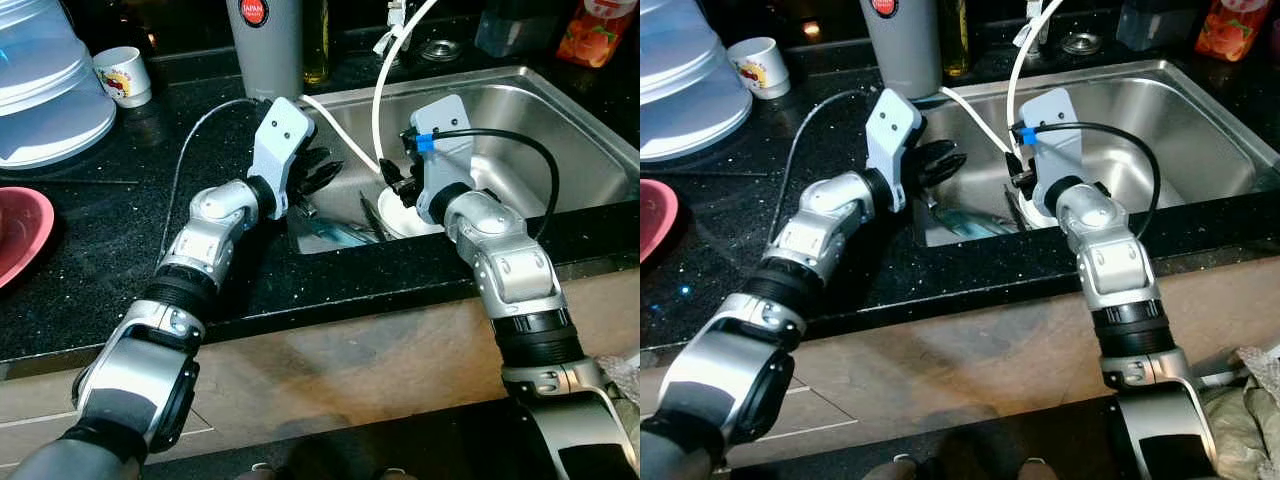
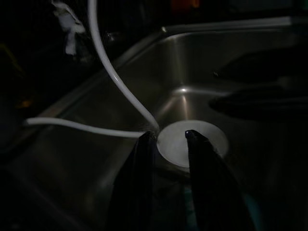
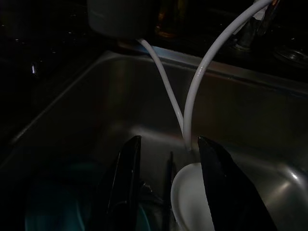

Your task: Kitchen organization

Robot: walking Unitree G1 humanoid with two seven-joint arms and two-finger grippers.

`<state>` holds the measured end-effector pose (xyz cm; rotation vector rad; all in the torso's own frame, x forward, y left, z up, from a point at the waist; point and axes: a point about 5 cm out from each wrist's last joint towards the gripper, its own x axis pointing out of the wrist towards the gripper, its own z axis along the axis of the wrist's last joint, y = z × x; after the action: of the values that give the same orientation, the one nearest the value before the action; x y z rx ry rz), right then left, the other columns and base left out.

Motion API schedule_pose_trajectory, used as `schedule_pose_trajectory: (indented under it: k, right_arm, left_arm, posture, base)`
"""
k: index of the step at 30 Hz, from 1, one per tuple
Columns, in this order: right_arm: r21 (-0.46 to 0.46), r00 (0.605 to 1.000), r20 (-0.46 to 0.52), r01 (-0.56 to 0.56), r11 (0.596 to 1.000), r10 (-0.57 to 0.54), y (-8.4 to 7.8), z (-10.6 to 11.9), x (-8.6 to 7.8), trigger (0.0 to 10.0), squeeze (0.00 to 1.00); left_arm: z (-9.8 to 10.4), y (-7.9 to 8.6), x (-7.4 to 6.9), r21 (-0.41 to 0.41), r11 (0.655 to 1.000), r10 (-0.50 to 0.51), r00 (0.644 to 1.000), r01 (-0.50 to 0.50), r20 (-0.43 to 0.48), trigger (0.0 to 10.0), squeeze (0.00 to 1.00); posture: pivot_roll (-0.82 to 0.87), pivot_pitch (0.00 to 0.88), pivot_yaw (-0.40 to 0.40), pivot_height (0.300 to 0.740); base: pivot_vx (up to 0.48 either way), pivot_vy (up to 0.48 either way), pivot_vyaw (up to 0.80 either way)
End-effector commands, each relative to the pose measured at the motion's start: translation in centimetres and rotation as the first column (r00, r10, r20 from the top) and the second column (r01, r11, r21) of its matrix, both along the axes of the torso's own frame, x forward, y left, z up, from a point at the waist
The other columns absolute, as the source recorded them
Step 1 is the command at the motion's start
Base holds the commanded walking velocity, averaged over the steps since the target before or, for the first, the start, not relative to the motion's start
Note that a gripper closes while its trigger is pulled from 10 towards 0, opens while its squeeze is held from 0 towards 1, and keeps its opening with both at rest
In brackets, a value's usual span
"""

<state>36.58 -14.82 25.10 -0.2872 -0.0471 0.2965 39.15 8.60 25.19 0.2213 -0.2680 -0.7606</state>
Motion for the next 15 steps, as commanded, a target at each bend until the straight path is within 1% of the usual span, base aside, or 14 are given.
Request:
schedule_pose_trajectory:
  k: [1,2,3,4,5,6,7,8,10,11,12,13,14,15]
  right_arm:
    - [-0.011,1.0,-0.002,-0.009,1.0,0.009,0.2,0.1,0.1,10.0,0.0]
    - [-0.011,1.0,-0.002,-0.009,1.0,0.009,0.2,0.1,0.1,10.0,0.0]
    - [-0.01,1.0,0.005,-0.007,1.0,0.007,0.2,0.3,0.1,10.0,0.0]
    - [-0.009,1.0,0.008,-0.006,1.0,0.006,0.2,0.4,0.2,10.0,0.0]
    - [-0.005,1.0,0.015,-0.007,1.0,0.007,0.2,0.5,0.2,10.0,0.0]
    - [-0.005,1.0,0.015,-0.007,1.0,0.007,0.2,0.5,0.2,10.0,0.0]
    - [-0.002,1.0,0.019,-0.007,1.0,0.007,0.2,0.5,0.2,10.0,0.0]
    - [0.007,1.0,0.027,-0.013,1.0,0.012,0.3,0.7,0.2,10.0,0.0]
    - [0.027,0.999,0.036,-0.036,0.999,0.035,0.7,0.9,0.2,10.0,0.0]
    - [0.027,0.999,0.036,-0.036,0.999,0.035,0.7,0.9,0.2,10.0,0.0]
    - [0.034,0.998,0.038,-0.051,0.998,0.049,1.0,0.9,0.2,10.0,0.0]
    - [0.038,0.997,0.037,-0.067,0.997,0.065,1.4,1.0,0.2,10.0,0.0]
    - [0.04,0.996,0.037,-0.078,0.996,0.076,1.6,1.0,0.2,10.0,0.0]
    - [0.04,0.996,0.037,-0.078,0.996,0.076,1.6,1.0,0.2,10.0,0.0]
  left_arm:
    - [1.7,1.3,0.4,-0.04,0.997,0.07,0.997,-0.069,0.039,10.0,0.0]
    - [1.7,1.3,0.4,-0.04,0.997,0.07,0.997,-0.069,0.039,10.0,0.0]
    - [3.0,2.4,0.8,-0.049,0.986,0.16,0.985,-0.157,0.066,10.0,0.0]
    - [3.5,3.0,0.9,-0.044,0.979,0.204,0.976,-0.201,0.081,10.0,0.0]
    - [4.0,4.0,1.1,-0.011,0.962,0.273,0.957,-0.273,0.103,10.0,0.0]
    - [4.0,4.0,1.1,-0.011,0.962,0.273,0.957,-0.273,0.103,10.0,0.0]
    - [4.3,4.6,1.2,0.012,0.947,0.318,0.941,-0.321,0.12,10.0,0.0]
    - [4.5,5.7,1.3,0.072,0.922,0.367,0.918,-0.38,0.151,10.0,0.0]
    - [4.3,8.3,1.1,0.215,0.852,0.441,0.876,-0.477,0.197,10.0,0.0]
    - [4.3,8.3,1.1,0.215,0.852,0.441,0.876,-0.477,0.197,10.0,0.0]
    - [4.0,9.5,0.9,0.283,0.811,0.467,0.858,-0.512,0.212,10.0,0.0]
    - [3.7,10.7,0.7,0.332,0.777,0.488,0.845,-0.534,0.217,10.0,0.0]
    - [3.4,11.5,0.6,0.361,0.755,0.504,0.836,-0.548,0.217,10.0,0.0]
    - [3.4,11.5,0.6,0.361,0.755,0.504,0.836,-0.548,0.217,10.0,0.0]
  posture:
    - [0.01,0.141,0.066,0.74]
    - [0.01,0.141,0.066,0.74]
    - [0.01,0.139,0.063,0.74]
    - [0.01,0.139,0.063,0.74]
    - [0.01,0.136,0.059,0.74]
    - [0.01,0.136,0.059,0.74]
    - [0.01,0.136,0.059,0.74]
    - [0.01,0.133,0.055,0.74]
    - [0.01,0.129,0.047,0.74]
    - [0.01,0.129,0.047,0.74]
    - [0.01,0.129,0.047,0.74]
    - [0.01,0.129,0.047,0.74]
    - [0.02,0.124,0.03,0.74]
    - [0.02,0.124,0.03,0.74]
  base:
    - [0.0,0.0,0.0]
    - [0.0,0.0,0.0]
    - [0.0,0.0,0.0]
    - [0.0,0.0,0.0]
    - [0.0,0.0,0.0]
    - [0.0,0.0,0.0]
    - [0.0,0.0,0.0]
    - [0.0,0.0,0.0]
    - [0.0,0.0,0.0]
    - [0.0,0.0,0.0]
    - [0.0,0.0,0.0]
    - [0.0,0.0,0.0]
    - [0.0,0.0,0.0]
    - [0.0,0.0,0.0]
